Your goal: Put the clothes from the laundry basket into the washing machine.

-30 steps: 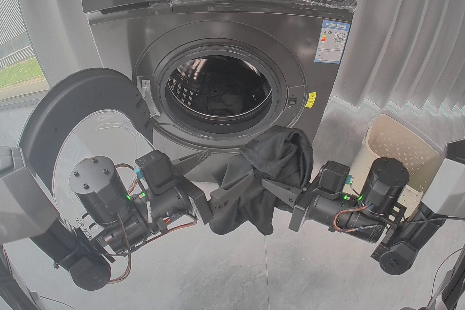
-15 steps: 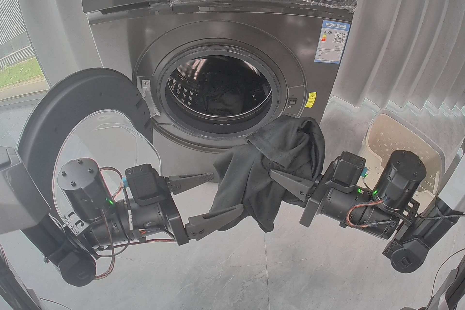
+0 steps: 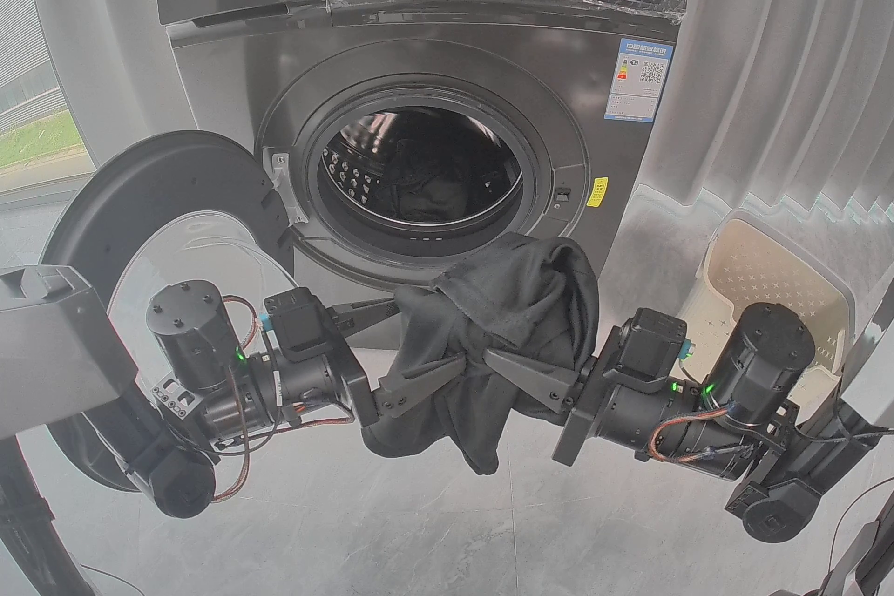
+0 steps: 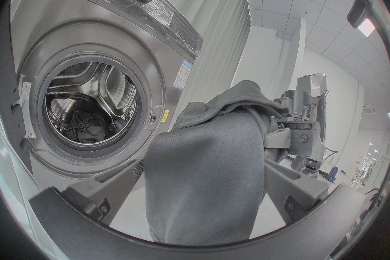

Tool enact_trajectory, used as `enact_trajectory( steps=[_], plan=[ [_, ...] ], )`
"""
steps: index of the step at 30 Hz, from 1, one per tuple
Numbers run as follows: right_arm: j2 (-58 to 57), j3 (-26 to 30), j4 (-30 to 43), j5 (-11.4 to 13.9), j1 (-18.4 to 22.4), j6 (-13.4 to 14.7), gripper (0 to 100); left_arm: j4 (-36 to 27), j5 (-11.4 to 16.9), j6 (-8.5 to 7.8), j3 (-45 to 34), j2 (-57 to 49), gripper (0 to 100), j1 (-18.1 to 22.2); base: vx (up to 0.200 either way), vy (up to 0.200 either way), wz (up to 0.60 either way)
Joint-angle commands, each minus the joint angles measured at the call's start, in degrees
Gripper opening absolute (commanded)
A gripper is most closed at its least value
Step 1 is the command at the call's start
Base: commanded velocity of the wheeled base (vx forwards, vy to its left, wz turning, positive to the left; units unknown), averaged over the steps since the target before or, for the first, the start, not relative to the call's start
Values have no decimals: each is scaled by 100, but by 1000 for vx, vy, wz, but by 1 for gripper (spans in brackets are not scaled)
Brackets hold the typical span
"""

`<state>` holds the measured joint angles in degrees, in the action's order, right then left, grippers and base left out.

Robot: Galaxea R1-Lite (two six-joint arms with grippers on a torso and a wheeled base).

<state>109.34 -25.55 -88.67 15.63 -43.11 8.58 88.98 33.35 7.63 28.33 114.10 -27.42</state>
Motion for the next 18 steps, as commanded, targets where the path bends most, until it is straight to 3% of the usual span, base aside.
enact_trajectory(
  steps=[1, 4, 14, 15, 18],
  plan=[
    [123, -46, -1, -16, -110, 3, 0, 23, -110, -95, 182, 305, 100, -71, 0, 0, 0],
    [176, -90, -1, -34, -145, 3, 0, 23, -127, -165, 208, 385, 100, -97, 0, 0, 0],
    [343, -213, -10, -42, -145, 38, 0, 32, -127, -174, 313, 472, 100, -176, 0, 0, 0],
    [343, -231, -10, -42, -145, 47, 0, 32, -127, -174, 313, 455, 0, -176, 0, 0, 0],
    [351, -240, -10, -42, -128, 38, 0, 32, -119, -174, 296, 428, 0, -176, 0, 0, 0]
  ],
)
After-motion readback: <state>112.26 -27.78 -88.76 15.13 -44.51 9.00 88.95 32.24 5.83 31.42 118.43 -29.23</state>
